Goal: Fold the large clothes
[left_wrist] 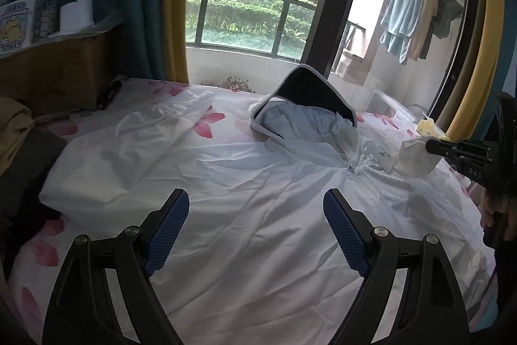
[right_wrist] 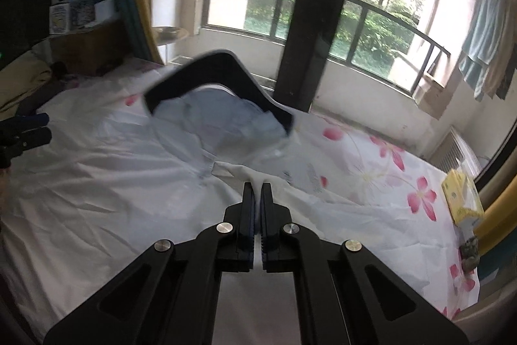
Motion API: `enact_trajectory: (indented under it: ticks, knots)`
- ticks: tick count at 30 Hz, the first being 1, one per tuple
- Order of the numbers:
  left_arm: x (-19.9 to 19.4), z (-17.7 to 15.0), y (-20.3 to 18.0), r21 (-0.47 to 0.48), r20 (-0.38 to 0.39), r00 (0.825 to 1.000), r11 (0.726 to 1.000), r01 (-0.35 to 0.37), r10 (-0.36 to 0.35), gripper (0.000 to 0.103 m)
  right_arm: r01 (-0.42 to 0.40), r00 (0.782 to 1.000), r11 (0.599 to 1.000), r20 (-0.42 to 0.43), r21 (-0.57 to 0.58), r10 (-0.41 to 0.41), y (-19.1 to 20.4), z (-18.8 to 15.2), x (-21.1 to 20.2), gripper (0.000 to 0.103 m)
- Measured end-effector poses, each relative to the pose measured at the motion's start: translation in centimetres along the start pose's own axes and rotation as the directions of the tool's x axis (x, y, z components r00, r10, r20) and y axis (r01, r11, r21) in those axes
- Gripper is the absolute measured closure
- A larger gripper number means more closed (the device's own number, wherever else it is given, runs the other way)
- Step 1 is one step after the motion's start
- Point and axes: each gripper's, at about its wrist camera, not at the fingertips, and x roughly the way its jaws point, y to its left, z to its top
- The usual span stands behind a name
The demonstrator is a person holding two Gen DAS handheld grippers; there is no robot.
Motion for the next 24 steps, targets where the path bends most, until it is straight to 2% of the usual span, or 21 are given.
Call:
enact_trajectory:
  ticks: [16,24]
  knots:
    - [-2.0,-0.3,6.0,-0.069,0.026,1.0,0.998,-0.008,0.01,0.015,-0.116,0.993,0.99,0.014,-0.08,0.117,10.1,4.3,2.2,0.101]
    - [-1.6,-0.1,7.4,-0.078,0.041,0.999,0.997,0.03,-0.027,0.015,-0.143,0.989,0.986,0.016,-0.087,0.144,13.2,5.7,3.9,0.101]
